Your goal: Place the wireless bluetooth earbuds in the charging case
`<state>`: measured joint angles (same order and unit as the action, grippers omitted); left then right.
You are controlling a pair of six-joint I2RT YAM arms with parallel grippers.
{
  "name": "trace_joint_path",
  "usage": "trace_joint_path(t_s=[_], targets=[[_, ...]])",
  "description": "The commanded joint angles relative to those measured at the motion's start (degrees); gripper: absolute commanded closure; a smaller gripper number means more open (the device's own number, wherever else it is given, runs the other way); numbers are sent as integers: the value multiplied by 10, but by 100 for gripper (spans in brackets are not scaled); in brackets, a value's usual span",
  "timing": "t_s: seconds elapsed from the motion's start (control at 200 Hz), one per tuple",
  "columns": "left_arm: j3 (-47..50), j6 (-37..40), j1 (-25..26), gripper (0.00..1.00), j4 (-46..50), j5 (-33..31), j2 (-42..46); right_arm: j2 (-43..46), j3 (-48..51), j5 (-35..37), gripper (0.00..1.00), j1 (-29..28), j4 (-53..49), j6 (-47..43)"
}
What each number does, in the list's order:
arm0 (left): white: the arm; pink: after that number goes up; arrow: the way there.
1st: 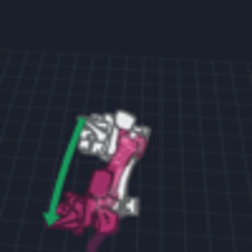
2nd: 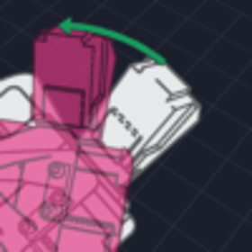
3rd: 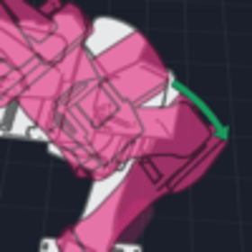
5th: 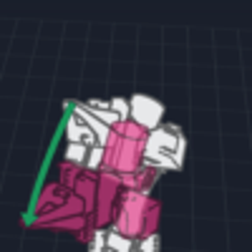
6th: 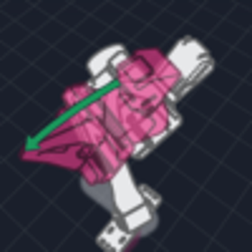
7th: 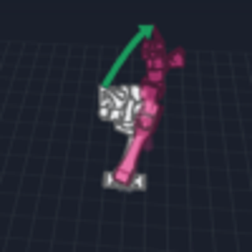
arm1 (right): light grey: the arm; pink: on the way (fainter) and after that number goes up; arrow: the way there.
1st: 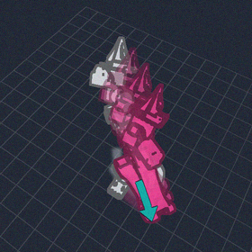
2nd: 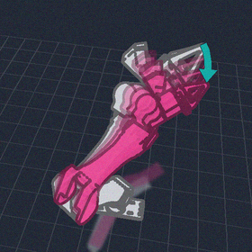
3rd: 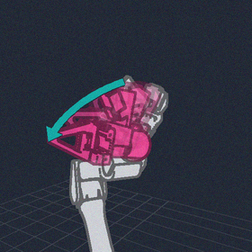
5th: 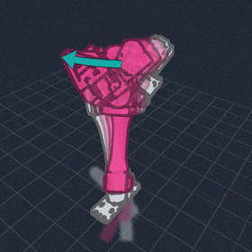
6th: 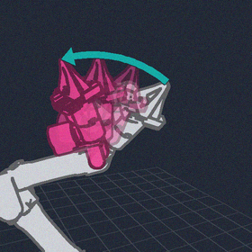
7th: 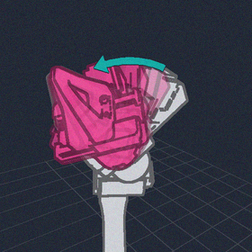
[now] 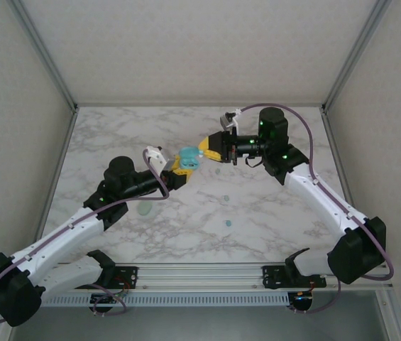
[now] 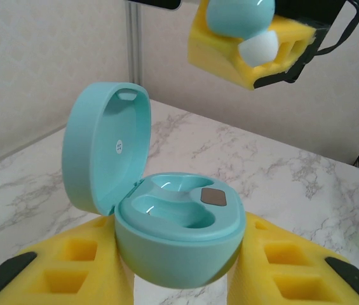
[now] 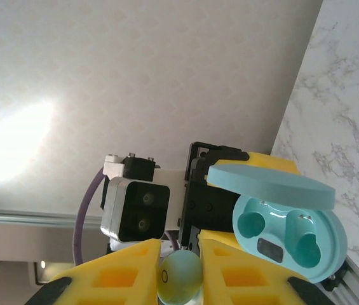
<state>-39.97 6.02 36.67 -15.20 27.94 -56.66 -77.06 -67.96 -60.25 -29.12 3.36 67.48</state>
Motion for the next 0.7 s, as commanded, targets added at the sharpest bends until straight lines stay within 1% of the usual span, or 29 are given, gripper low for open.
trace_joint_path(t_s=[0.0,0.045,0.11,0.16,0.245,0.365,0.696], targets=[[-17,1,5,81,-24,-2,14,-2,0,-8,79,-2,10,6],[-16,0,5,81,-27,-3,15,1,-7,3,79,-2,-27,-27],[-14,-1,5,81,-32,-3,16,7,-36,45,78,-4,-145,-121],[-12,-4,5,81,-39,-1,17,14,-39,63,78,-6,-173,-164],[-11,-6,5,81,-47,5,15,22,-25,60,77,-7,-146,-180],[-5,-6,7,81,-66,14,9,31,-20,77,77,-9,-152,-216],[-11,-3,13,81,-79,26,-8,34,-19,78,77,-33,-104,-229]])
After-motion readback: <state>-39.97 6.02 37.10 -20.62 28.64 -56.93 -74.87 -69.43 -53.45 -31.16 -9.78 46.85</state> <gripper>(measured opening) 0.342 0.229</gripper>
